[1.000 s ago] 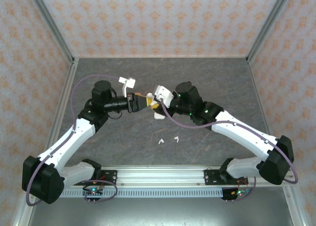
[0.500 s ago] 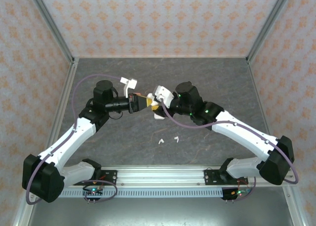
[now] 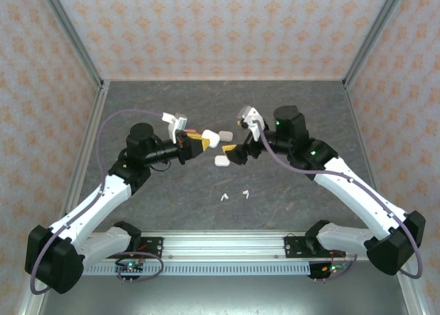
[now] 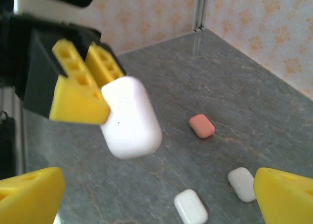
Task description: Insert the wireless bluetooth earbuds into the charging case
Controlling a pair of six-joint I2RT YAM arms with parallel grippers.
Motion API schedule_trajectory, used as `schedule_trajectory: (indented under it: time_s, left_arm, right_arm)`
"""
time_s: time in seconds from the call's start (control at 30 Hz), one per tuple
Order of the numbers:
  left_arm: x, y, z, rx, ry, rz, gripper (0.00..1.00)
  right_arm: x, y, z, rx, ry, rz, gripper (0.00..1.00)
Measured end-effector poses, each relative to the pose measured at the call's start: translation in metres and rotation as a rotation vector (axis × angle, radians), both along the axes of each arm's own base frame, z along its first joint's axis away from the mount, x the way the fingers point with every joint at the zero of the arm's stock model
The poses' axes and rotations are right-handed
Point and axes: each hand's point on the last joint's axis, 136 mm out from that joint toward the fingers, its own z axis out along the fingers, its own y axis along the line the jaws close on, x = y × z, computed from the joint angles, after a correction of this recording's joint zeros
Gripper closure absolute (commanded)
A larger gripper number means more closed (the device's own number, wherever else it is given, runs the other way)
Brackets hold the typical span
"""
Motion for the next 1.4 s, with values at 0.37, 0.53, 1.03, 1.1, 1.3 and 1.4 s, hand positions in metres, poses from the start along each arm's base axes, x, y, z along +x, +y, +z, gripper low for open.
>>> schedule_trajectory:
  time_s: [0.37,0.53,1.03,1.1,1.3,1.4]
  left_arm:
    - [-0.015,-0.01,0.011,0.011,-0.172,-0.038,0.88]
    - [-0.017,-0.012,0.011,0.019,-0.191,-0.047,0.89]
    - [-0.018,-0.009,0.017,0.026,-0.232,-0.033,0.9]
    - [-0.018,-0.009,0.017,0.026,-0.233,-0.034,0.9]
    - [-0.023,-0.013,0.017,0.027,-0.243,-0.058,0.9]
    - [-0.024,-0.013,0.018,0.03,-0.252,-0.06,0.91]
  right_arm:
    - [-0.006,0.016,-0.009,0.085,0.144,0.069,0.07]
    - [0.003,0.018,-0.012,0.09,0.159,0.04,0.15]
    - [0.018,0.015,-0.006,0.088,0.148,-0.008,0.23]
    - [0.022,0.013,-0.002,0.092,0.138,-0.023,0.23]
    - [0.031,0.01,0.0,0.086,0.134,-0.051,0.23]
    - [0.03,0.01,-0.002,0.08,0.143,-0.052,0.24]
